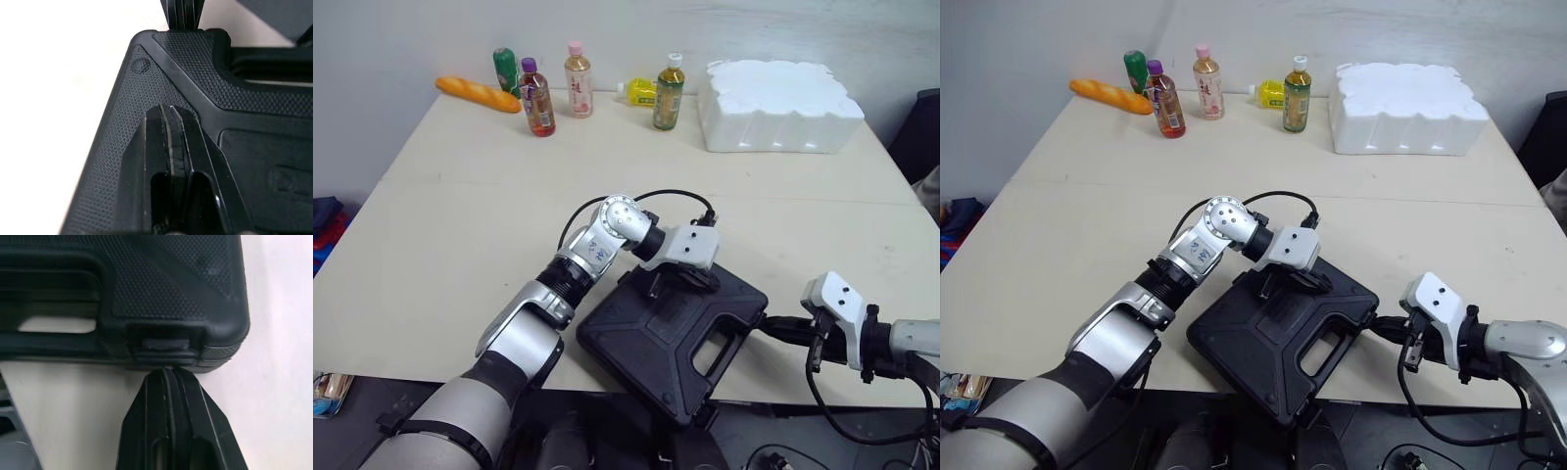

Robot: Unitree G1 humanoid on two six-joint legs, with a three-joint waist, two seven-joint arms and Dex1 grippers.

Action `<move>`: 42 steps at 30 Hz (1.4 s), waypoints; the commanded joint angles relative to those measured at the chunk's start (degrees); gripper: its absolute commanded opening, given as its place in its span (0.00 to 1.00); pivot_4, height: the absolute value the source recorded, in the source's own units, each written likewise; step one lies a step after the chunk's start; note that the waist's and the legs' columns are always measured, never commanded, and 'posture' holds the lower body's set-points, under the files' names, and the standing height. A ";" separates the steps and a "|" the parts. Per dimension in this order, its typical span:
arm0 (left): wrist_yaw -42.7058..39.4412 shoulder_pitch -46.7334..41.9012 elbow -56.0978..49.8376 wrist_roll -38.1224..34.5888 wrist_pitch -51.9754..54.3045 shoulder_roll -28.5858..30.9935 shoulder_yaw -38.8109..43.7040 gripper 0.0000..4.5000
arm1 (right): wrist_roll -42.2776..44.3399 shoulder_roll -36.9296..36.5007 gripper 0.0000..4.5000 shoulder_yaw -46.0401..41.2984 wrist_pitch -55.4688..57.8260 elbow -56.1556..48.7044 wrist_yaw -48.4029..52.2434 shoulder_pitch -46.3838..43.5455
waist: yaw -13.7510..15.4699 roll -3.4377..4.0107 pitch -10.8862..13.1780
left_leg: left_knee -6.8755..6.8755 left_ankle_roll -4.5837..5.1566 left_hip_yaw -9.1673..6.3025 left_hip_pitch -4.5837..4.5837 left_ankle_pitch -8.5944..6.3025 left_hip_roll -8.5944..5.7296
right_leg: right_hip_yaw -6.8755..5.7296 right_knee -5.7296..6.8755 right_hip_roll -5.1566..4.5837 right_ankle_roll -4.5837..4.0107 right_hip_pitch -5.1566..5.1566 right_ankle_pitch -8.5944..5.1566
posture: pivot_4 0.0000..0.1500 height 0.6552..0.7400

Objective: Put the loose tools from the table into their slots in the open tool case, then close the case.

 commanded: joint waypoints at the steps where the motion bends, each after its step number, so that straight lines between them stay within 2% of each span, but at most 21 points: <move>1: 0.37 3.03 5.68 6.96 -0.78 0.54 -5.23 0.02 | 4.23 0.94 0.00 -0.49 0.89 -4.28 -1.03 -4.36 | -0.14 -0.01 -0.02 | 0.00 0.00 0.00 0.01 0.00 0.00 | -0.01 0.00 0.01 0.00 0.00 0.00 | 1.00 0.95; 9: -0.05 3.64 5.56 6.71 0.01 -0.18 -4.76 0.02 | 5.03 1.57 0.00 0.79 3.25 -4.89 -2.21 -7.91 | -1.49 -0.02 -0.12 | -0.06 0.00 -0.02 0.04 0.00 0.00 | 0.00 0.03 0.10 -0.04 -0.01 -0.02 | 1.00 0.95; 20: -1.37 6.83 2.32 6.85 -0.51 0.44 -6.27 0.02 | 5.92 2.38 0.00 0.64 4.18 -6.40 -3.15 -7.45 | -1.54 -0.03 -0.25 | -0.08 -0.03 -0.04 0.07 -0.01 0.13 | 0.01 0.04 0.15 -0.08 -0.01 -0.04 | 1.00 0.95; 24: -0.63 8.04 1.72 9.02 -2.30 0.73 -8.10 0.02 | 6.37 2.48 0.00 1.17 4.57 -6.76 -3.86 -8.43 | -1.58 -0.05 -0.55 | -0.09 -0.08 -0.02 0.10 -0.03 0.31 | 0.00 0.04 0.18 -0.13 -0.01 -0.07 | 1.00 0.95; 29: 0.28 7.69 2.26 9.53 -2.39 0.36 -7.45 0.02 | 6.59 1.81 0.00 0.94 5.09 -7.09 -4.38 -8.28 | -1.14 -0.12 -1.16 | -0.20 -0.30 -0.11 0.45 -0.16 0.39 | 0.00 -0.02 0.34 -0.39 0.34 -0.21 | 1.00 0.95; 31: -0.94 6.41 0.83 6.28 0.91 1.18 -4.37 0.02 | 5.72 -0.31 0.00 -1.08 4.77 -8.07 -3.02 -4.78 | -0.78 -0.26 -1.35 | -0.60 -0.42 -0.35 0.94 -0.24 0.48 | -0.03 -0.48 0.30 -0.48 0.98 -0.28 | 1.00 0.95; 36: -11.61 6.80 -12.62 -6.54 12.99 6.97 3.16 0.02 | 10.14 -2.50 0.00 -10.38 7.24 -12.14 0.23 2.51 | -1.21 -0.12 -1.25 | -0.88 -0.35 -0.28 0.80 -0.19 0.32 | 0.06 -0.59 0.16 -0.41 0.85 -0.23 | 1.00 0.95; 39: -18.41 8.77 -25.97 -16.21 25.54 13.42 5.50 0.02 | 15.46 -2.36 0.00 -16.91 10.19 -16.76 3.72 9.36 | -1.31 0.11 -1.03 | -1.00 -0.54 -0.37 0.80 -0.08 0.44 | 0.07 -0.51 0.25 -0.49 0.76 -0.28 | 1.00 0.95; 42: -20.12 12.17 -38.21 -23.21 32.81 21.35 3.23 0.02 | 13.73 -1.85 0.00 -16.34 9.67 -21.53 4.67 18.42 | -0.93 0.24 -0.85 | -1.09 -0.73 -0.65 0.70 0.02 0.51 | 0.11 -0.43 0.42 -0.55 0.69 -0.39 | 1.00 0.95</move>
